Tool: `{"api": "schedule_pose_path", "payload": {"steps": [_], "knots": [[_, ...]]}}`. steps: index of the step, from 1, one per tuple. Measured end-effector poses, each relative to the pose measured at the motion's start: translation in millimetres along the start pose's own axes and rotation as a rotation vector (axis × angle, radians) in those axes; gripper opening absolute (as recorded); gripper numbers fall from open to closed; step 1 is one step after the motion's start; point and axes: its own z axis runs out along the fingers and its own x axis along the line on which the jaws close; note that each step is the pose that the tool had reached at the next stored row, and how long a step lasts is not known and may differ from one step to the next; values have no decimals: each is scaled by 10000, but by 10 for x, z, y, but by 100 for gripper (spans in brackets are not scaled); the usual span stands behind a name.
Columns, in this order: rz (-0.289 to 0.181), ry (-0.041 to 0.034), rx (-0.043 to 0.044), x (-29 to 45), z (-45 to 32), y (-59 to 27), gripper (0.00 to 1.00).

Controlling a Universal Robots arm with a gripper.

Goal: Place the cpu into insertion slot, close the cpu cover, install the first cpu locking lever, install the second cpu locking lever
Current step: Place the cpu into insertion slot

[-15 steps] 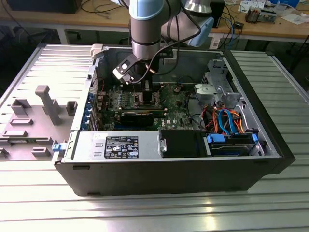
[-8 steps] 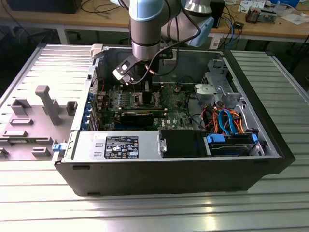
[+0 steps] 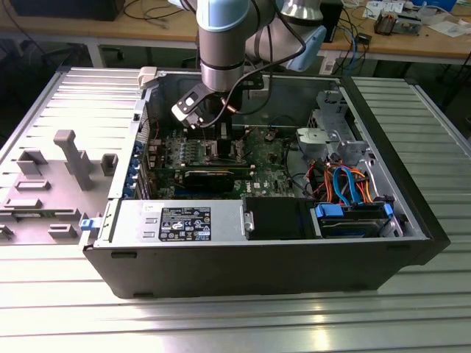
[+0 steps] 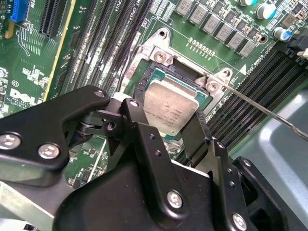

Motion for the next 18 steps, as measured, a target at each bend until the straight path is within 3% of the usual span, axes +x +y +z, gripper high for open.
{"api": "schedule_pose_path", "payload": {"steps": [9,18], "knots": [[46,-2,-1,-7,36,0,55],[45,-1,-3,-6,2,2,55]]}}
